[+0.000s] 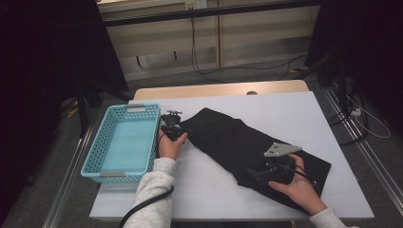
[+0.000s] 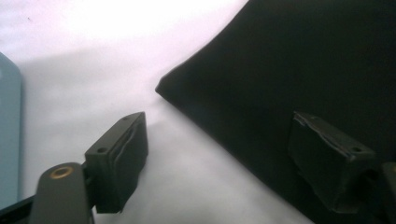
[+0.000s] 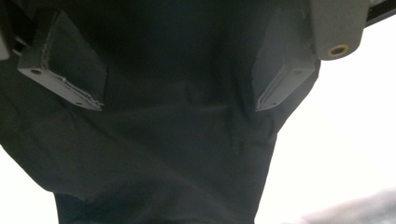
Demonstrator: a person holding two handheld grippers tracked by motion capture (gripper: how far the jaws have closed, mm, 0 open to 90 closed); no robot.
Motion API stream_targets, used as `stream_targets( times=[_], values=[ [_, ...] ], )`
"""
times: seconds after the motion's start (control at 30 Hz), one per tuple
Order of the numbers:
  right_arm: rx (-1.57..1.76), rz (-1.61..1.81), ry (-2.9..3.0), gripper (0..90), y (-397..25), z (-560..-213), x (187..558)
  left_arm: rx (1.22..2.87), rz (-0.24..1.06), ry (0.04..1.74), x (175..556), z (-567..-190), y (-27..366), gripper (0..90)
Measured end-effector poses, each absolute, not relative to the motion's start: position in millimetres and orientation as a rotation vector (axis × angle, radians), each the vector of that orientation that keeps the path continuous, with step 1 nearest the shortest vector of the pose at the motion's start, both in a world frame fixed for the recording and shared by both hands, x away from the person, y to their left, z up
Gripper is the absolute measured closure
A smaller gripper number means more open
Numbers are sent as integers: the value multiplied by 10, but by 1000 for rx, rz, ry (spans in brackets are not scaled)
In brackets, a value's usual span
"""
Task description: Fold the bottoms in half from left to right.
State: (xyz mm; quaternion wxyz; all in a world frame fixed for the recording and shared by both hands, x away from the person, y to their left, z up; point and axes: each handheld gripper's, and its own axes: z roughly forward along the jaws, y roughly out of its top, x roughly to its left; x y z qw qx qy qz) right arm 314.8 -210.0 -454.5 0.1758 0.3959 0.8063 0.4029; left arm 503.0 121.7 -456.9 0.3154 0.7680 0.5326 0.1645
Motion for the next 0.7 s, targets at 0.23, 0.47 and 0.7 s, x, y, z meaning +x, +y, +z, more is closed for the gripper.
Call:
stream_targets(
  times=[0.23,0.47,0.7],
  values=[
    [1117,1155,2278,183,-2101,-4522,3144,2034,416,1414,5021,-4536,1175,401],
    [1116,1160,2281,183,-2094,-4514,3151,2021,337,1415,5015,-4513,1093,687],
    [1118,1156,2287,181,-2107,-4525,3154,2006,279,1437,5038,-4481,1064,831]
  ],
)
